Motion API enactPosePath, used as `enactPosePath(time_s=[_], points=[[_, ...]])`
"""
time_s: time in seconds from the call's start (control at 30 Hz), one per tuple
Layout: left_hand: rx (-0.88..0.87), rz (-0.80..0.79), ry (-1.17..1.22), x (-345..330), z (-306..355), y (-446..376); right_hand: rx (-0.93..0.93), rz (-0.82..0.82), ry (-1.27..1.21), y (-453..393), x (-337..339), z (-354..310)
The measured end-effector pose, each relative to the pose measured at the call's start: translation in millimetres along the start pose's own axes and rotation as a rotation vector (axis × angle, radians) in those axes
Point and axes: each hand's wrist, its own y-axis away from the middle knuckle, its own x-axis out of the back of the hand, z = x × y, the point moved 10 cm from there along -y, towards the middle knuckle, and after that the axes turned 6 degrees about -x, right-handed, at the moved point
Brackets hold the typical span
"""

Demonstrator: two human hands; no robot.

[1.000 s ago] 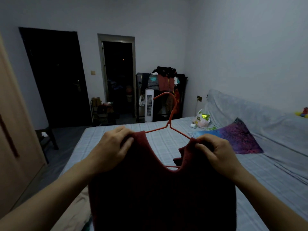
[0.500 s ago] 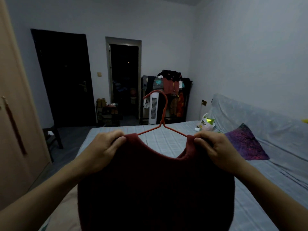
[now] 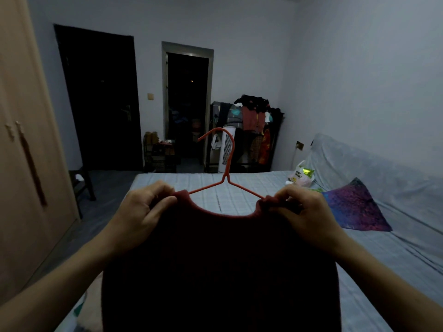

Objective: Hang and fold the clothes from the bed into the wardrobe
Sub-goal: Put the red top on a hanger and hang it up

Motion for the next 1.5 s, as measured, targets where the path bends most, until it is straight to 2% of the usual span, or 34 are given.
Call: enactPosePath(time_s=[0.3,0.4,0.53,0.6,0.77,0.83,0.9,0.97,1.0,1.03,1.1,1.17,1.23,1.33,1.43,1.5], points=[[0.027,-0.108,0.021,28.8,-38.1,36.5,-0.107,-0.233,0.028,-3.8,-61.1,-28.5],[0.069,0.004,0.051,45.9,-47.8,47.8,-0.123,-0.266,0.038,-7.6,-76.3,-35.9],[0.046,0.052,-0.103,61.7,-52.8,53.3,-0.141,-0.239,-0.029,-19.7,-91.0,-42.5],[0.058,0.028,-0.123,68.9,-61.6,55.1,-0.134,-0.263,-0.037,-27.0,-102.5,-44.6],[0.152,-0.125,-0.189,73.3,-98.3,56.3,-0.135,-0.449,-0.137,-40.0,-144.7,-43.2],[0.180,-0.081,-0.260,78.7,-108.6,47.8,-0.178,-0.440,-0.256,-48.5,-157.8,-37.2],[0.247,0.037,-0.470,88.9,-116.5,37.0,-0.275,-0.406,-0.421,-58.1,-170.8,-25.7],[0.350,0.260,-0.699,102.9,-111.6,30.9,-0.405,-0.365,-0.573,-66.4,-185.7,-8.8],[0.357,0.378,-0.728,103.5,-99.3,28.0,-0.465,-0.349,-0.635,-70.1,-193.7,-0.7],[0.303,0.451,-0.702,96.5,-82.3,22.2,-0.511,-0.334,-0.690,-74.5,-200.9,5.7],[0.256,0.430,-0.579,63.6,-63.3,6.2,-0.549,-0.305,-0.777,-85.2,-213.2,12.1],[0.376,0.320,-0.383,21.5,-66.3,-8.1,-0.523,-0.280,-0.851,-96.2,-221.9,8.4],[0.514,0.318,-0.138,-9.1,-79.1,-17.0,-0.469,-0.278,-0.925,-103.8,-230.6,-3.5],[0.649,0.531,0.046,-10.7,-94.7,-16.1,-0.414,-0.260,-0.982,-102.9,-243.1,-19.8],[0.684,0.679,0.097,2.0,-97.5,-8.1,-0.379,-0.263,-1.056,-94.1,-254.5,-37.6],[0.717,0.743,0.161,11.5,-99.9,2.4,-0.356,-0.324,-1.163,-84.8,-265.8,-55.4]])
